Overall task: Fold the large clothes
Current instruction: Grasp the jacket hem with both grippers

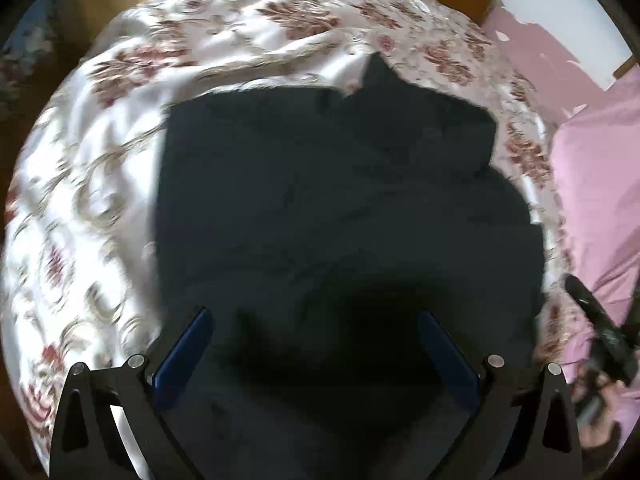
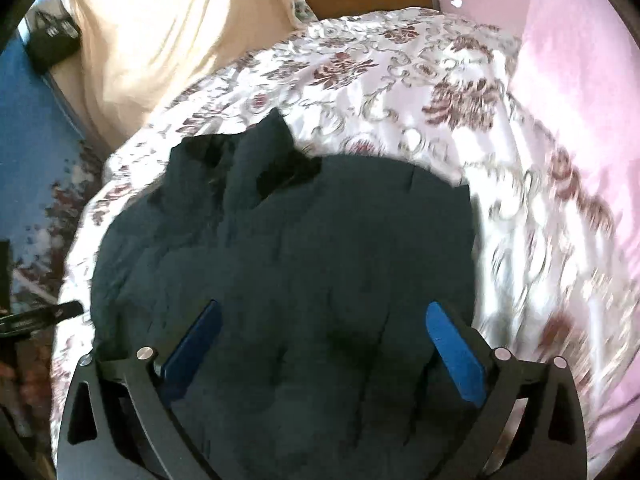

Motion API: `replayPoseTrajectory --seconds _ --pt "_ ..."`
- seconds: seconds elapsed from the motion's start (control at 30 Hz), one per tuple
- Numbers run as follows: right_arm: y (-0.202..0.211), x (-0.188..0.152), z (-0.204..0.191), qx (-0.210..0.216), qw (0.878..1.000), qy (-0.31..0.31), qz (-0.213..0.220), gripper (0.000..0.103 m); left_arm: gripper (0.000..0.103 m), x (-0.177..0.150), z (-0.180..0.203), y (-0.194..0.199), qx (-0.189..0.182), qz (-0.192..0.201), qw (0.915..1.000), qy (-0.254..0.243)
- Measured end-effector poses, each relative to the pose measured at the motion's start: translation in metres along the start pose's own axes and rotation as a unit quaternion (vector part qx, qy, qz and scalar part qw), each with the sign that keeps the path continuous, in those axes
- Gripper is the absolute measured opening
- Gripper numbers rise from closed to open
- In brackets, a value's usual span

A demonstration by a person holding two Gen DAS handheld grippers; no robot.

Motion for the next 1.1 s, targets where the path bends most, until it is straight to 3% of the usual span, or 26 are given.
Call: replayPoseTrajectory --seconds 0.17,0.3,0.4,0.47,0.5,0.53,0.63,0.67,0.7,0.73,0.87,1.1 --pt "-0.033 0.064 -0.019 0.013 0.999 -0.032 -0.003 0.101 0.103 0.085 0.014 -0.003 0.068 0.067 0.9951 -0.028" --pt "-0.063 0.107 -0.041 0.027 0.998 -0.04 0.034 0.101 0.103 0.141 0.023 -0.016 0.039 0.131 0.9906 0.006" --pt "-0.082 0.126 -0.053 0.012 0.996 -0.054 0.077 0.101 0.099 0.167 0.027 -0.042 0.025 0.153 0.9874 0.033" --pt "-0.095 0.135 -0.06 0.018 0.994 -0.056 0.091 0.096 0.067 0.175 0.027 -0.059 0.017 0.152 0.9875 0.04" --pt "-0.102 0.138 -0.064 0.028 0.993 -0.06 0.093 0.084 0.06 0.179 0.028 -0.071 0.01 0.144 0.9887 0.039" --pt "-0.11 0.14 -0.068 0.042 0.993 -0.064 0.093 0.067 0.053 0.18 0.027 -0.08 0.01 0.137 0.9899 0.038" --pt "-0.13 0.14 -0.073 0.053 0.993 -0.067 0.081 0.054 0.044 0.179 0.029 -0.09 -0.02 0.138 0.9899 0.026" --pt "-0.134 0.139 -0.074 0.059 0.993 -0.068 0.08 0.05 0.035 0.18 0.032 -0.09 -0.03 0.142 0.9892 0.017" --pt "-0.137 0.138 -0.076 0.067 0.992 -0.068 0.079 0.038 0.027 0.18 0.035 -0.089 -0.041 0.143 0.9889 0.005" --pt "-0.139 0.135 -0.077 0.074 0.992 -0.068 0.079 0.023 0.008 0.178 0.038 -0.087 -0.052 0.142 0.9885 -0.004" --pt "-0.12 0.122 -0.072 0.085 0.99 -0.049 0.1 0.013 0.007 0.166 0.041 -0.07 -0.05 0.163 0.985 -0.026" --pt "-0.04 0.087 -0.056 0.081 0.985 0.028 0.152 0.009 0.006 0.106 0.035 0.014 -0.095 0.235 0.9635 -0.087"
Point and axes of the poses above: each gripper's, at about its wrist camera, not at the fingertips, and y roughly against the way its jaws point, z to its right, x to its top, the point moved 7 cm from there along -y, roughly the way its jaws point, and after that the axes turned 1 degree about -x, right-handed, at the moved point
